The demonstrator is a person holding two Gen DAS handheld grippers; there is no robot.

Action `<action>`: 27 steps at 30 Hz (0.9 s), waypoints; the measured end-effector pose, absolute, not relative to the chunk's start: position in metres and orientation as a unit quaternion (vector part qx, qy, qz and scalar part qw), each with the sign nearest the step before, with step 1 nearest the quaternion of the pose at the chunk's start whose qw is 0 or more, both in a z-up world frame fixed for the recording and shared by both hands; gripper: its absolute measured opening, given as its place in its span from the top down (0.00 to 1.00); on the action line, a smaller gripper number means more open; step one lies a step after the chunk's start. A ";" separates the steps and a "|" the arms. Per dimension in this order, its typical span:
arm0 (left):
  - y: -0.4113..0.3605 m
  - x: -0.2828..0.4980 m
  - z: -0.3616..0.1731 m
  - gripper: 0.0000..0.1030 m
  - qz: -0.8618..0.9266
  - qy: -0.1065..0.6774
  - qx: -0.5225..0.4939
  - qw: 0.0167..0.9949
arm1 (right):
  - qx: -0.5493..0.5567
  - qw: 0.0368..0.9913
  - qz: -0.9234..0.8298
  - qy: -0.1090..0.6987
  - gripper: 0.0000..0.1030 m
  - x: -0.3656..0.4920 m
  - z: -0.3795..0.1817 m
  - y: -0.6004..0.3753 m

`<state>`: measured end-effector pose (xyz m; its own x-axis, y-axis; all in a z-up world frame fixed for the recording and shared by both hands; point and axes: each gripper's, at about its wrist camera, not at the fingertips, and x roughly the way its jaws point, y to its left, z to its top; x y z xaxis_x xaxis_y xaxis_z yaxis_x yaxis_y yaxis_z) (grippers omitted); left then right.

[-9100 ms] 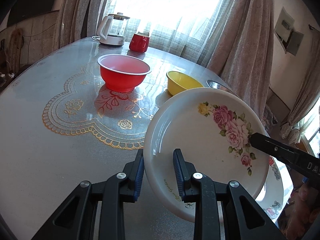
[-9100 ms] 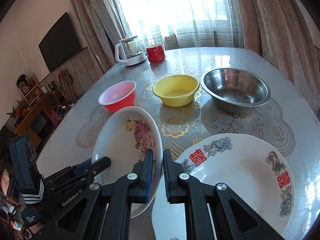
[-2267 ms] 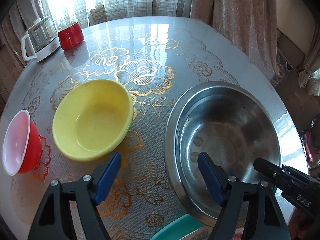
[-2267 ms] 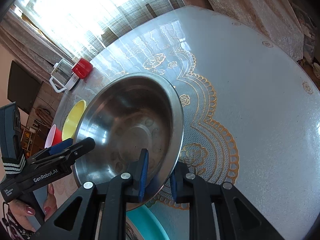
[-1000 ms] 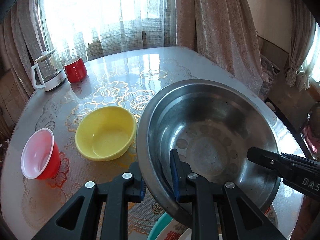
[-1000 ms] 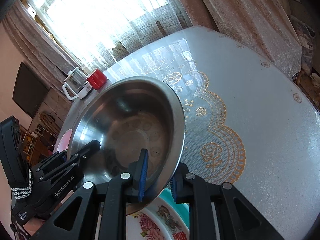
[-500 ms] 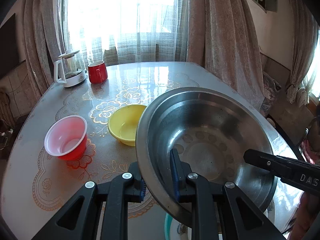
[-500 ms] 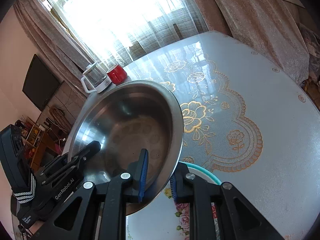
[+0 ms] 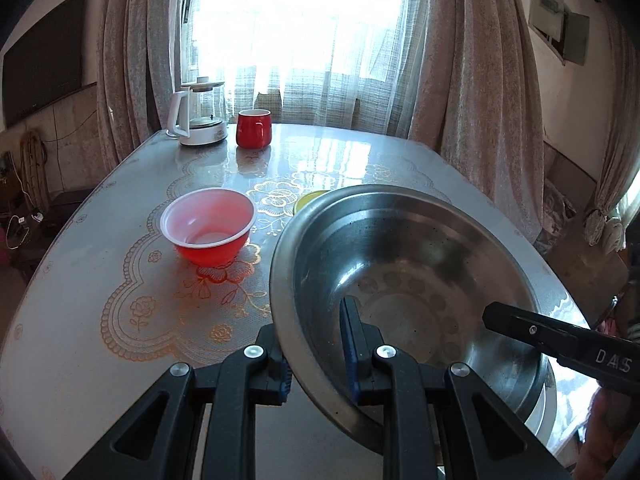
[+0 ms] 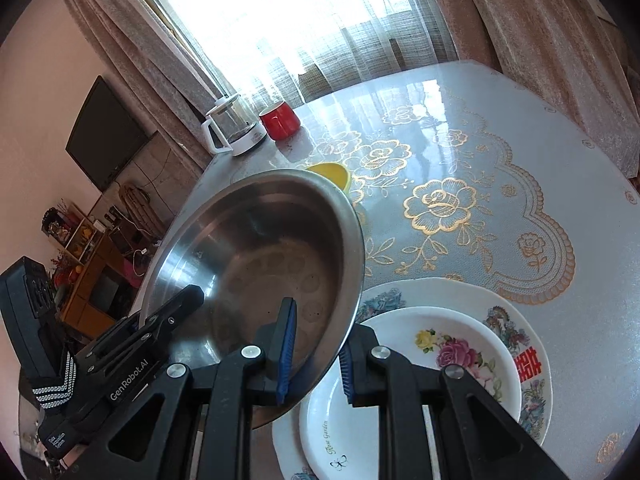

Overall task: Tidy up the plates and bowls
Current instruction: 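Lift the steel bowl with both grippers and carry it beside the plate stack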

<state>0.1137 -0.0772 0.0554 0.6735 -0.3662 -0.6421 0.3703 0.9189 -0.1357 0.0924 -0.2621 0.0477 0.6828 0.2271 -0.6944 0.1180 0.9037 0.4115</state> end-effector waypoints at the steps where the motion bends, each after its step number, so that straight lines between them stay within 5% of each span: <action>1: -0.070 0.111 0.054 0.79 -0.196 0.350 -0.001 0.916 | 0.214 0.891 0.035 0.399 0.81 0.093 0.047 -0.256; 27: 0.011 0.099 -0.005 0.79 -0.115 0.401 -0.025 0.909 | 0.187 0.849 0.092 0.486 0.78 0.117 -0.008 -0.172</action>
<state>0.0988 0.0110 -0.0047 0.6525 -0.2293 -0.7223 0.1892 0.9722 -0.1377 0.1174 -0.1717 -0.0085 0.5112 0.3377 -0.7903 0.0251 0.9133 0.4065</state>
